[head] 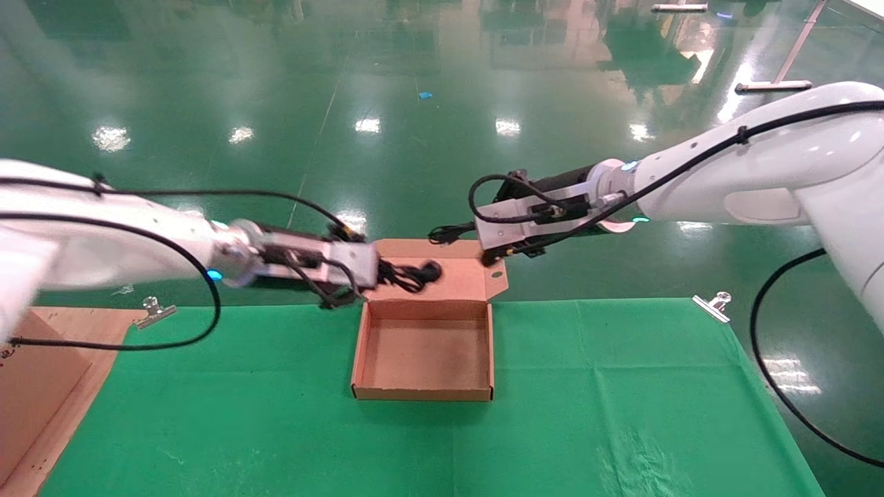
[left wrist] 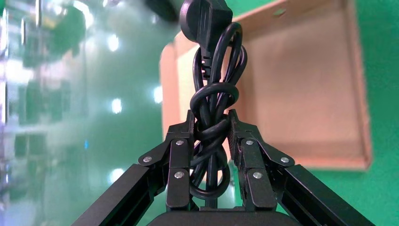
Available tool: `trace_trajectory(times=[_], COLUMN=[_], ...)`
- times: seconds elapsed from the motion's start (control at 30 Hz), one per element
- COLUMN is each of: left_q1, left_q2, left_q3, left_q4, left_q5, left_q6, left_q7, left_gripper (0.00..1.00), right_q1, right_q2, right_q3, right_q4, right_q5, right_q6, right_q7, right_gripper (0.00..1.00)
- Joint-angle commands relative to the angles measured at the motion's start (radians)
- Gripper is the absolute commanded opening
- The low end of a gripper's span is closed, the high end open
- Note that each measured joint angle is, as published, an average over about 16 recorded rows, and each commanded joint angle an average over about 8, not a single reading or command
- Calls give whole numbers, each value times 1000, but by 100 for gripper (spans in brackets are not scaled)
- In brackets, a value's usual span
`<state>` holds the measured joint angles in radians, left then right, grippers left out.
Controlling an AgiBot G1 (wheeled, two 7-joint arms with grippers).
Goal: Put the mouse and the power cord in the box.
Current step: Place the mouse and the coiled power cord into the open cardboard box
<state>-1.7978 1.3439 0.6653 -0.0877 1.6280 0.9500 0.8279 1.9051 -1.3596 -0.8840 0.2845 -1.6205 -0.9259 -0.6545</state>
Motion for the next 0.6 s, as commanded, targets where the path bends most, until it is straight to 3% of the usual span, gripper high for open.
trace_trajectory(times=[0.03,0.3,0.6], left_q1=[19,223,316], left_q2=[8,26,25], left_q3=[-9,-10,59], left_q4=[-8,-186,-269], left_q5=[-12,-105,-221], left_q6=[1,-189,-242], left_q7=[21,189,230], left_gripper=[0,0,0], right_q1=[9,30,42], right_q2=[2,7,14], right_q3=[-11,-32,-41], right_q4=[-10,-56,-113], right_q5=[5,21,38], right_q6=[0,-10,-37], right_q7=[4,-14,-47], right_gripper=[0,0,0])
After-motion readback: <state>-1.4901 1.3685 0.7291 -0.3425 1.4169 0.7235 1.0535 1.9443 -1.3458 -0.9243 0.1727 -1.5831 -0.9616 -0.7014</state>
